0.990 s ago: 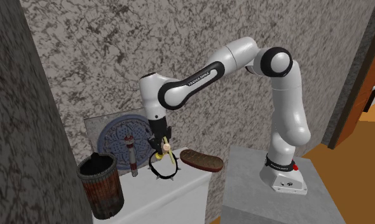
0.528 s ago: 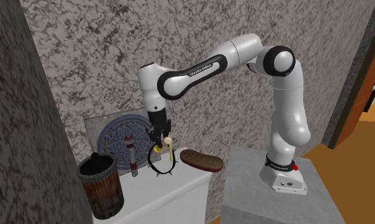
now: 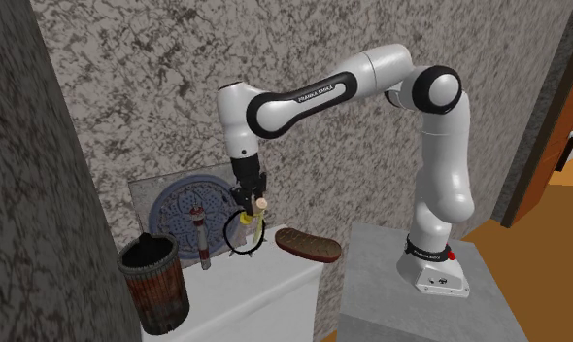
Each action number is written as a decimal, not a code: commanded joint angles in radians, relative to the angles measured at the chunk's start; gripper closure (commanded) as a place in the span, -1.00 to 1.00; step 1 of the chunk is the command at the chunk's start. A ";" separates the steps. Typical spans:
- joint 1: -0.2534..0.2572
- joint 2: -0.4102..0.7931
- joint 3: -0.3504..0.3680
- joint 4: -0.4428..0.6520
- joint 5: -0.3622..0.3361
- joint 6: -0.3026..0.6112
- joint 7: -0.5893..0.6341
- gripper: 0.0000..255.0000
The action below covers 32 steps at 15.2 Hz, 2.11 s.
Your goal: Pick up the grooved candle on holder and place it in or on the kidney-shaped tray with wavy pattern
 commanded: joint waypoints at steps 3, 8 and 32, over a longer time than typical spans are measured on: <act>-0.024 -0.160 -0.008 -0.180 0.046 0.025 -0.045 1.00; -0.036 -0.369 -0.033 -0.389 0.098 0.028 -0.108 1.00; -0.033 -0.417 -0.035 -0.658 0.121 0.247 -0.147 1.00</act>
